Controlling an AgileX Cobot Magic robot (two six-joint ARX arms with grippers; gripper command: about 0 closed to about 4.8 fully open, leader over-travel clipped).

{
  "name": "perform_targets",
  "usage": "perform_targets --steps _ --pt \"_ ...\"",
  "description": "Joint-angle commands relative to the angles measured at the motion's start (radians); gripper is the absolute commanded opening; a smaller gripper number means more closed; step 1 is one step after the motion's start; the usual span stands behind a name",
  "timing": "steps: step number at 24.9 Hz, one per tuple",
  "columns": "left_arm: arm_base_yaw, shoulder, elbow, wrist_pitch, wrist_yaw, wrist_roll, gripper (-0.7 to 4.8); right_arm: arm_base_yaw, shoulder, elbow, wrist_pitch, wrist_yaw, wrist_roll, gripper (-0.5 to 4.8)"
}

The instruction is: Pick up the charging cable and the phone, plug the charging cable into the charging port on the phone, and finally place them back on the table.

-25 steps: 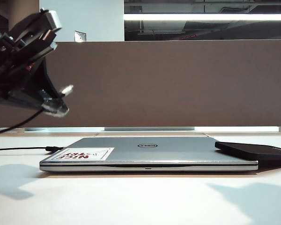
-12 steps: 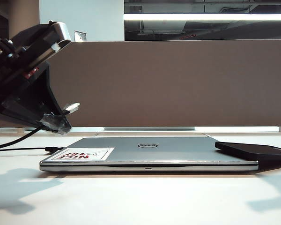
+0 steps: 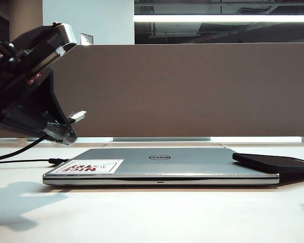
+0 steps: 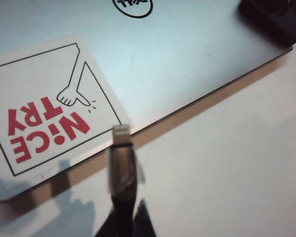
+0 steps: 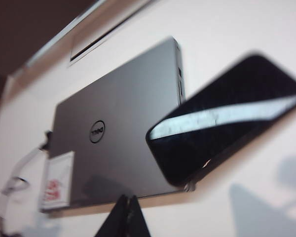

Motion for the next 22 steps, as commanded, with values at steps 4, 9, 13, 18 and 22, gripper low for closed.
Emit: perform_targets --steps 4,9,13,18,22 --pt "0.0 -0.003 0.002 0.022 0.004 0.001 -0.06 -0.099 -0.002 -0.067 0.119 -0.106 0.185 -0.02" --pt "0.0 -0.002 0.002 0.034 0.004 0.001 -0.06 -0.119 0.049 -0.092 0.122 -0.122 0.196 3.34" --pt "0.0 -0.002 0.002 0.051 0.004 0.001 -0.06 -0.12 0.152 -0.092 0.164 -0.142 0.203 3.77" --pt "0.0 -0.002 0.002 0.058 0.004 0.001 -0.06 -0.121 0.261 -0.092 0.225 -0.183 0.303 4.02" --pt "-0.001 -0.002 0.002 0.058 0.004 0.001 -0.06 -0.121 0.343 -0.092 0.317 -0.211 0.303 4.09"
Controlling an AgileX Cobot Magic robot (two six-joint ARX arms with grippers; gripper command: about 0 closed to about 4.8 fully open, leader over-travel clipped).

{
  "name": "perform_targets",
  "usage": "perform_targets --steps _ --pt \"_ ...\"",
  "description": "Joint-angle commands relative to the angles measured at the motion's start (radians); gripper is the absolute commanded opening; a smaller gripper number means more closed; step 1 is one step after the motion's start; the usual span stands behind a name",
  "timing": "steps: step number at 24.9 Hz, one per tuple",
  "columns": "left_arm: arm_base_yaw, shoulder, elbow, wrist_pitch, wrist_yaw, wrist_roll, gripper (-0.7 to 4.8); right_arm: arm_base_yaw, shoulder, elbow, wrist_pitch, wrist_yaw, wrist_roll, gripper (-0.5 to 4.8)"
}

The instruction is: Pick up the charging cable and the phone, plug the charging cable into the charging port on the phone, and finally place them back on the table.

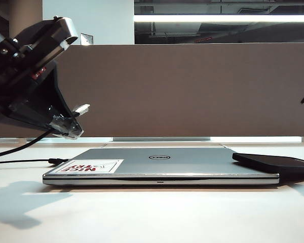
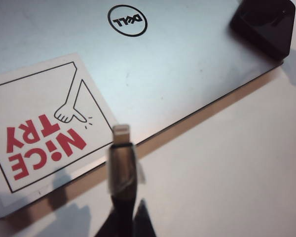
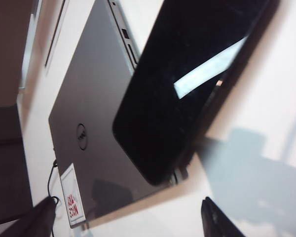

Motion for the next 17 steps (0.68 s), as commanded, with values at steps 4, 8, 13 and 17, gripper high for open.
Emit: perform_targets --steps 4,8,13,17 --pt "-0.001 -0.003 0.002 0.015 0.004 0.001 -0.06 0.0 0.121 0.002 0.165 -0.039 0.006 4.42" --pt "0.0 -0.003 0.002 0.016 0.004 0.001 -0.06 0.0 0.211 0.002 0.209 -0.04 0.006 4.42" --pt "0.0 -0.003 0.002 0.018 0.004 0.001 -0.06 0.0 0.309 0.002 0.304 -0.039 0.005 4.42" --pt "-0.001 -0.003 0.002 0.023 0.004 0.001 -0.06 0.001 0.401 0.002 0.383 -0.036 0.005 4.41"
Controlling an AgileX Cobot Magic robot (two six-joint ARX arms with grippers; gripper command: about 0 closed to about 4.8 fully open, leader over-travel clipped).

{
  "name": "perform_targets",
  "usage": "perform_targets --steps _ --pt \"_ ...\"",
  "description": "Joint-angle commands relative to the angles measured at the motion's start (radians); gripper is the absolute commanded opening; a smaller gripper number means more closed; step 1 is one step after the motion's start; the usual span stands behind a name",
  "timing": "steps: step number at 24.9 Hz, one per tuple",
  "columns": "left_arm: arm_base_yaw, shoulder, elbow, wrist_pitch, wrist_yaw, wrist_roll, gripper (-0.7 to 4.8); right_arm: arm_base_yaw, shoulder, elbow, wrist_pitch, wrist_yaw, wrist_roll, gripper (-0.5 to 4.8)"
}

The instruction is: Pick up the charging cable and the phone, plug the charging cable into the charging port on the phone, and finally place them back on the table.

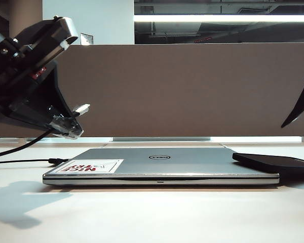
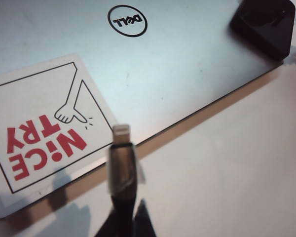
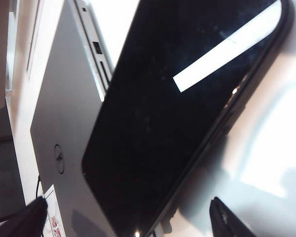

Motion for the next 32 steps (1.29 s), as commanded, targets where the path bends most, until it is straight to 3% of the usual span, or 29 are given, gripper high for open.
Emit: perform_targets --steps 1,32 --pt "-0.001 -0.003 0.002 0.022 0.004 0.001 -0.06 0.002 0.057 0.002 0.08 -0.003 -0.001 4.41" --pt "-0.001 -0.003 0.002 0.021 0.004 0.0 -0.06 0.028 0.295 0.002 0.271 -0.056 0.0 4.4"
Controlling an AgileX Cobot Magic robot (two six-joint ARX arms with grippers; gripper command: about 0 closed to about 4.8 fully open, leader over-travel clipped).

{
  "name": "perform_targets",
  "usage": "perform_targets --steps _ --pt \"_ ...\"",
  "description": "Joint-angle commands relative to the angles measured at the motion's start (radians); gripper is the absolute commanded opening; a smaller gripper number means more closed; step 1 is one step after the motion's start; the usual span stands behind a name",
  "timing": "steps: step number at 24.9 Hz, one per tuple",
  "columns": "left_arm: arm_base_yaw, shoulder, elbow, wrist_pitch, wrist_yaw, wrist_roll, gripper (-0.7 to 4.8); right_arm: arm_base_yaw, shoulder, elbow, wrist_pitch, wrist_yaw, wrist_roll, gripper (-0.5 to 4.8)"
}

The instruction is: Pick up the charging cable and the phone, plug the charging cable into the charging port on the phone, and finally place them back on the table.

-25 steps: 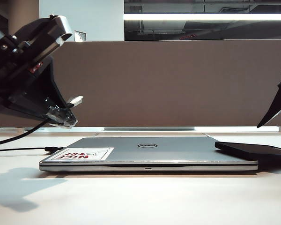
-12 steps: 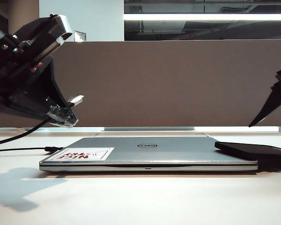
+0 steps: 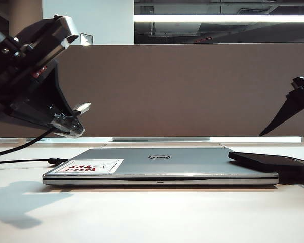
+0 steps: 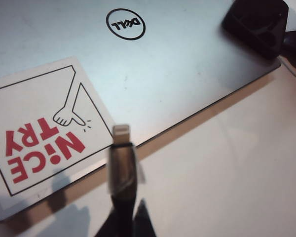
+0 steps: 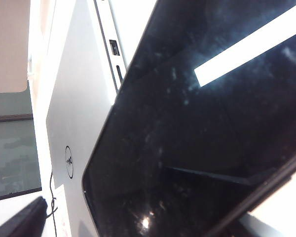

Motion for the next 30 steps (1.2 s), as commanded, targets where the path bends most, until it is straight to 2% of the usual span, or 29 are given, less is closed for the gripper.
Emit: perform_targets --steps 1,3,4,6,10,12,14,30 --pt "-0.001 -0.003 0.002 0.014 0.004 0.0 -0.06 0.001 0.01 -0.009 -0.051 0.024 -0.001 4.4" --pt "0.0 -0.003 0.002 0.014 0.004 0.001 -0.06 0.001 0.01 -0.009 -0.052 0.024 -0.001 4.14" --pt "0.0 -0.003 0.002 0.014 0.004 0.001 -0.06 0.001 0.01 -0.009 -0.052 0.025 -0.001 3.65" --pt "-0.001 -0.003 0.002 0.014 0.004 0.001 -0.06 0.001 0.01 -0.009 -0.052 0.025 -0.001 3.07" --pt "-0.001 -0.003 0.002 0.014 0.004 0.001 -0.06 0.001 0.01 -0.009 -0.052 0.026 -0.001 3.02" --pt "-0.001 -0.003 0.002 0.014 0.004 0.001 -0.06 0.001 0.01 -0.009 -0.052 0.027 -0.001 2.42" --pt "-0.001 -0.003 0.002 0.014 0.004 0.001 -0.06 0.001 0.01 -0.009 -0.052 0.028 -0.001 2.14" --pt "-0.001 -0.003 0.002 0.014 0.004 0.001 -0.06 0.001 0.01 -0.009 -0.051 0.068 -0.001 1.97"
